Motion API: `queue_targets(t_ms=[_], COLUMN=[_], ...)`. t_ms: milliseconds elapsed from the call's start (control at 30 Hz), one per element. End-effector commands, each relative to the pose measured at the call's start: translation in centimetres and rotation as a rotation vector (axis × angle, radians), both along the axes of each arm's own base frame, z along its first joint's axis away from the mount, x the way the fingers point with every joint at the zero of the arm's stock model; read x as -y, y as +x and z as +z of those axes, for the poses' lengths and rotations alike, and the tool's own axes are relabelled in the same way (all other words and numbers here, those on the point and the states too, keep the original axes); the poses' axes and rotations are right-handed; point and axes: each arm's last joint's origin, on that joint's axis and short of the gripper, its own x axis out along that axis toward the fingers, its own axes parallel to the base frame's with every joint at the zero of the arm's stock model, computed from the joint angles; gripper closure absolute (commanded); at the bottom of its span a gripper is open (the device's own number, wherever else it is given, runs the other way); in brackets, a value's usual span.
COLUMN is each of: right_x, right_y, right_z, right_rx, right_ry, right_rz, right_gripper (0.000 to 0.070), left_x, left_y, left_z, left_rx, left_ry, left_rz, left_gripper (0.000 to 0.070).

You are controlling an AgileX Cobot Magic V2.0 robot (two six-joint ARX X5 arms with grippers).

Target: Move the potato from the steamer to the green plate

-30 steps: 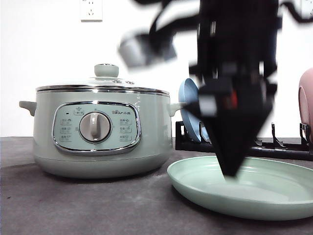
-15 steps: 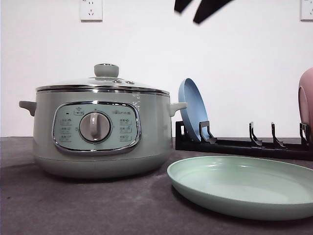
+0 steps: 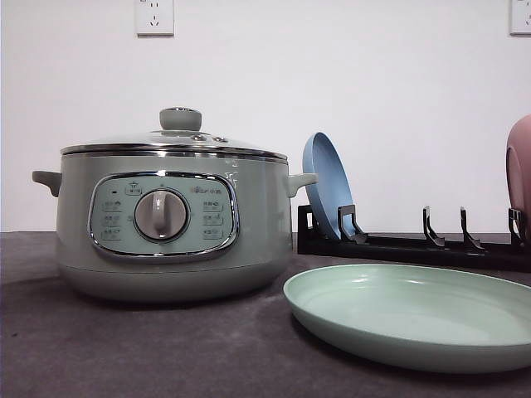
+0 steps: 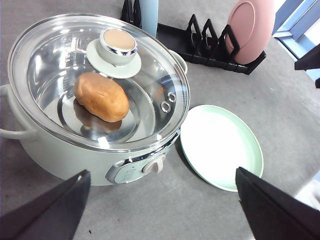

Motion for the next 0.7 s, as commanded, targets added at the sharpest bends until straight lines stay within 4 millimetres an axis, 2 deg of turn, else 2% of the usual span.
queue_targets(t_ms=[0,200,367,533,667], right_x=[-0.3,-0.3,-0.3,-0.2,-0.2], right_y=[0.2,0.2,0.2,0.2,0.1], right_z=[0.3,0.3,0.3,0.3,0.2], right_rx=[0.014,0.015,0.015,0.013,0.005], right_ry=[0.007,0.006,0.006,0.005,-0.006], right_rz=[0.014,0.013,0.012,0.012,0.008], right_gripper=[0.0432,0.0432,0.0432,0.0432,0.0432], left_x=[0.0,0.0,0.1,0.5,1.3], left_y=[0.0,0.0,0.5,2.3,4.7], left_z=[0.7,0.6,1.0,3.3,5.8], left_rx=[0.037,0.034,0.023,0.02,0.001], left_ry=[0.006,0.005,-0.015,-0.01,0.028], left_rz=[-0.015,-0.014,0.001,-0.001,0.004], left_gripper=[0.0105,0.0115,0.0162,0.0149,0.0149])
